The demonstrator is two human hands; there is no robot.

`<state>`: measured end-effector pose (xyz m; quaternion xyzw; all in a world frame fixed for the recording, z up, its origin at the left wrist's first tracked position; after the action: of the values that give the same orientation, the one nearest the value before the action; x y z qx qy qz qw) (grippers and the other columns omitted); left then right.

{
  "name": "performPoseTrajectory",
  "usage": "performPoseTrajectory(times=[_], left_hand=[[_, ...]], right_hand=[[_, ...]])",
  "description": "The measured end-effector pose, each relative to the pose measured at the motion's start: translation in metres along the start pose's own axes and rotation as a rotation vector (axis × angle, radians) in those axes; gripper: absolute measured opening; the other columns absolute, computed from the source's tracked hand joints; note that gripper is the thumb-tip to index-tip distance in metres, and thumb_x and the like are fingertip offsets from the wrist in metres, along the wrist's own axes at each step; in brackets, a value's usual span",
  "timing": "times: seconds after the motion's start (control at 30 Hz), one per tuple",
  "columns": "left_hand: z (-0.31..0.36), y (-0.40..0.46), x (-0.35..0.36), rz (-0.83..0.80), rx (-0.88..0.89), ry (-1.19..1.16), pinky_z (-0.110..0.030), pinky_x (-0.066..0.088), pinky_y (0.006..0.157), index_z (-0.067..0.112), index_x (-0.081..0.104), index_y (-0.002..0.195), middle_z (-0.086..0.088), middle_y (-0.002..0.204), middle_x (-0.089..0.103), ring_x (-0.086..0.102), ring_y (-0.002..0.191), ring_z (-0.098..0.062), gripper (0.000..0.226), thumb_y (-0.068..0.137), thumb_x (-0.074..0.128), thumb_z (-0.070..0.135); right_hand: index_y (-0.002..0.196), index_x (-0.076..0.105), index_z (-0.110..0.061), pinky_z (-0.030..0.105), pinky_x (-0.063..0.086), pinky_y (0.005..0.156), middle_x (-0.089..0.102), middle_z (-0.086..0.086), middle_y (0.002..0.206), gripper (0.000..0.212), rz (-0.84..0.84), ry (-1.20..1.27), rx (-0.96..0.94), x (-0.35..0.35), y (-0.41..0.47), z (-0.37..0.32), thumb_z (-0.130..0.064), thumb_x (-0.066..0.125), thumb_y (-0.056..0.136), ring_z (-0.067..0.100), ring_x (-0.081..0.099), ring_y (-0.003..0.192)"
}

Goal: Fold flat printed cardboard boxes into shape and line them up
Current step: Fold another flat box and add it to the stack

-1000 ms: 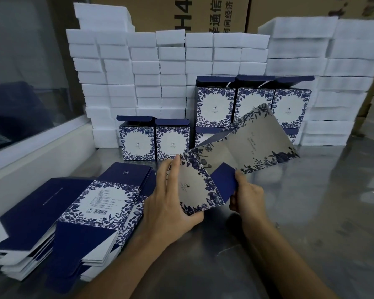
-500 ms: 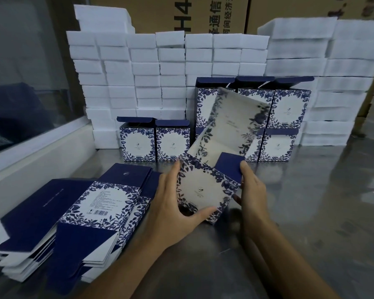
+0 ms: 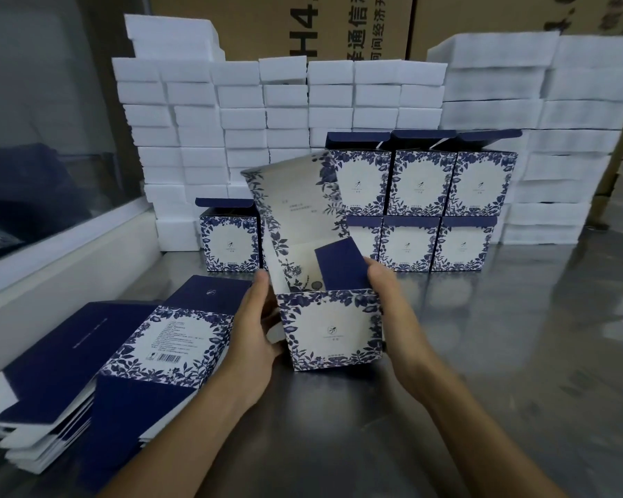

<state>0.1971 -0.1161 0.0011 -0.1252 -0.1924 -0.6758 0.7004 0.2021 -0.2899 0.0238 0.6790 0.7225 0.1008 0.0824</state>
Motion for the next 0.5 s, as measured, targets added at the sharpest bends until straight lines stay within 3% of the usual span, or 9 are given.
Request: performPoseTrajectory(times=[0.07,0.2,0.23,0.3,0.33,0.43,0.5], left_hand=[[0.0,0.002,-0.002,-0.005,-0.027,-0.02,-0.035,0.053,0.069,0.018,0.061,0.128,0.004,0.091,0.074,0.068,0.065,-0.009,0.087,0.058,0.067,0.071],[0.0,0.004,-0.004,-0.051,-0.102,-0.038,-0.051,0.052,0.091,0.011,0.056,0.129,-0.013,0.12,0.067,0.07,0.097,-0.027,0.084,0.06,0.084,0.05],[0.001,0.005,-0.004,-0.067,-0.102,-0.032,-0.051,0.053,0.089,0.01,0.059,0.118,-0.013,0.113,0.069,0.071,0.089,-0.026,0.068,0.062,0.081,0.041],[0.005,0.006,-0.002,-0.086,-0.059,0.012,-0.042,0.054,0.071,0.018,0.064,0.084,-0.004,0.079,0.068,0.064,0.056,-0.013,0.018,0.071,0.074,0.026],[0.006,0.007,-0.002,-0.083,-0.031,0.062,-0.038,0.054,0.065,0.02,0.063,0.071,0.0,0.067,0.063,0.059,0.05,-0.011,0.011,0.077,0.071,0.02],[0.005,0.009,-0.007,0.009,0.036,0.237,-0.041,0.055,0.065,0.013,0.055,0.062,-0.004,0.056,0.05,0.055,0.048,-0.017,0.027,0.087,0.063,0.006],[0.006,0.007,-0.009,0.061,0.072,0.299,-0.036,0.055,0.057,0.011,0.052,0.059,-0.006,0.052,0.04,0.048,0.046,-0.02,0.032,0.088,0.06,0.0]], right_hand=[[0.129,0.055,-0.045,0.045,0.041,0.111,0.065,-0.017,0.129,0.059,0.003,-0.017,-0.055,0.004,-0.003,-0.005,-0.073,0.049,0.078,0.004,0.058,0.123],[0.125,0.055,-0.045,0.038,0.047,0.106,0.065,-0.011,0.13,0.053,0.001,-0.003,-0.12,0.005,-0.005,-0.012,-0.066,0.051,0.076,0.006,0.061,0.12],[0.125,0.056,-0.043,0.033,0.05,0.103,0.065,-0.01,0.129,0.051,0.008,0.002,-0.139,0.004,-0.005,-0.014,-0.063,0.052,0.078,0.006,0.062,0.118],[0.127,0.055,-0.038,0.023,0.052,0.094,0.065,-0.009,0.128,0.046,0.04,0.004,-0.186,0.001,-0.007,-0.017,-0.052,0.054,0.084,0.004,0.063,0.115],[0.13,0.055,-0.035,0.023,0.052,0.094,0.064,-0.01,0.128,0.046,0.059,-0.009,-0.21,-0.001,-0.008,-0.018,-0.049,0.053,0.086,0.003,0.062,0.116],[0.135,0.053,-0.035,0.033,0.049,0.104,0.057,-0.014,0.135,0.056,0.118,-0.117,-0.298,-0.007,-0.011,-0.022,-0.058,0.056,0.084,0.003,0.055,0.125],[0.133,0.052,-0.042,0.042,0.046,0.107,0.053,-0.015,0.138,0.057,0.158,-0.208,-0.351,-0.009,-0.014,-0.026,-0.066,0.054,0.082,0.007,0.051,0.13]])
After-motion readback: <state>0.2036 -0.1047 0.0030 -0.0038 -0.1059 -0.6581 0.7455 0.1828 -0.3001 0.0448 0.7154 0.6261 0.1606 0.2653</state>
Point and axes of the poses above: each hand's wrist, its own y-axis towards the middle knuckle, its own x-axis out of the palm, z = x × y, the point moved 6 cm from there along y, towards the middle knuckle
